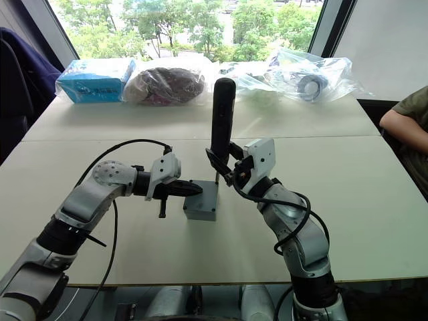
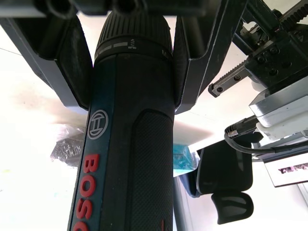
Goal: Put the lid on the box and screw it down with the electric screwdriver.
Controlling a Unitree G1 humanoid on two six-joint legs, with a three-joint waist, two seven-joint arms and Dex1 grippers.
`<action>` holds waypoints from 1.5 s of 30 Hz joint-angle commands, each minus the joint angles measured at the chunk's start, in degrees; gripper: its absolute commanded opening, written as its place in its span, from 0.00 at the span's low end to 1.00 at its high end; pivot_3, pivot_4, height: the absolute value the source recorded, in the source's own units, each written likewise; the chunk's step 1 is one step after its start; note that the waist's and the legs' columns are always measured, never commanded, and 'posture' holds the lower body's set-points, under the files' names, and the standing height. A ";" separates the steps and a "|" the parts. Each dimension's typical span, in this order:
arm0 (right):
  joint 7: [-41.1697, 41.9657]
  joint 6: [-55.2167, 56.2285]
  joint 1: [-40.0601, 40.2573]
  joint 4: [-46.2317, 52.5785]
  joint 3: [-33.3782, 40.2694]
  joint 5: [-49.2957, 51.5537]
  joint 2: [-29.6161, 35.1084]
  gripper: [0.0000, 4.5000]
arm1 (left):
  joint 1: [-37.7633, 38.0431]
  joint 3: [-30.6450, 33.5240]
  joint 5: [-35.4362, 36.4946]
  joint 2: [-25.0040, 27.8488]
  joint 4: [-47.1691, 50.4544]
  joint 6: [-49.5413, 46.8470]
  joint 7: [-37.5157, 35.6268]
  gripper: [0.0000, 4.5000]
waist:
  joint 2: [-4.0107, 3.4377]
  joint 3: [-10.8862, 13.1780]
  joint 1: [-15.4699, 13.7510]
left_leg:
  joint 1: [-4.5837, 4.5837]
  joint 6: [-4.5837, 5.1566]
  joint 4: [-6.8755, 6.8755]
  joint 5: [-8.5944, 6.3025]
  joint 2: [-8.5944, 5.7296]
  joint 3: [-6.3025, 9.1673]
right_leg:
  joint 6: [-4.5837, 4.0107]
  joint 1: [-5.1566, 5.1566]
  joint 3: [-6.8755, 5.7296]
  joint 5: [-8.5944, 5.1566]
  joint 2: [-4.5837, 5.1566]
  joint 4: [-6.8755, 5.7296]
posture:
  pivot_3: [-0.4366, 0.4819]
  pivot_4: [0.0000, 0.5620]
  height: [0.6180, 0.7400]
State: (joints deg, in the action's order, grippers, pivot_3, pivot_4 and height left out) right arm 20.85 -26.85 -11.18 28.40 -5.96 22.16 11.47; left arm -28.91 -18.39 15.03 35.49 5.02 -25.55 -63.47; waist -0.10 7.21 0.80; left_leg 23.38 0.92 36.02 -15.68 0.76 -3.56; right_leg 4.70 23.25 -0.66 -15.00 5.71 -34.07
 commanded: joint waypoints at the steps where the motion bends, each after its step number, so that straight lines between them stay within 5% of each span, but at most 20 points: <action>1: 0.08 0.53 1.83 -3.18 -2.35 -3.03 0.93 0.39 | 3.75 -5.50 -5.42 1.01 -6.20 -2.97 0.48 0.00 | -0.02 -0.10 0.05 | -0.01 0.00 0.00 0.00 0.00 0.00 | 0.00 -0.01 0.00 0.00 0.00 0.00 | 0.48 0.27 1.00; 45: -3.76 -1.90 5.38 -13.07 -5.96 -8.93 4.08 0.39 | 5.17 -5.83 -5.60 0.91 -5.15 -2.84 1.40 0.00 | 0.46 -1.44 -0.03 | -0.99 -0.14 -0.44 -0.09 0.02 0.02 | -0.23 -0.85 0.01 -0.17 0.01 0.11 | 0.48 0.27 1.00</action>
State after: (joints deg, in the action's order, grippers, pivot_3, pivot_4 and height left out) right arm 18.29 -21.88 -9.59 24.48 -10.97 17.17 12.88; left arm -27.23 -19.28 13.93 35.46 4.57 -25.55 -61.88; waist 0.37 5.78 0.77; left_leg 22.38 0.78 35.58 -15.76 0.78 -3.54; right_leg 4.46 22.41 -0.65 -15.18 5.71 -33.96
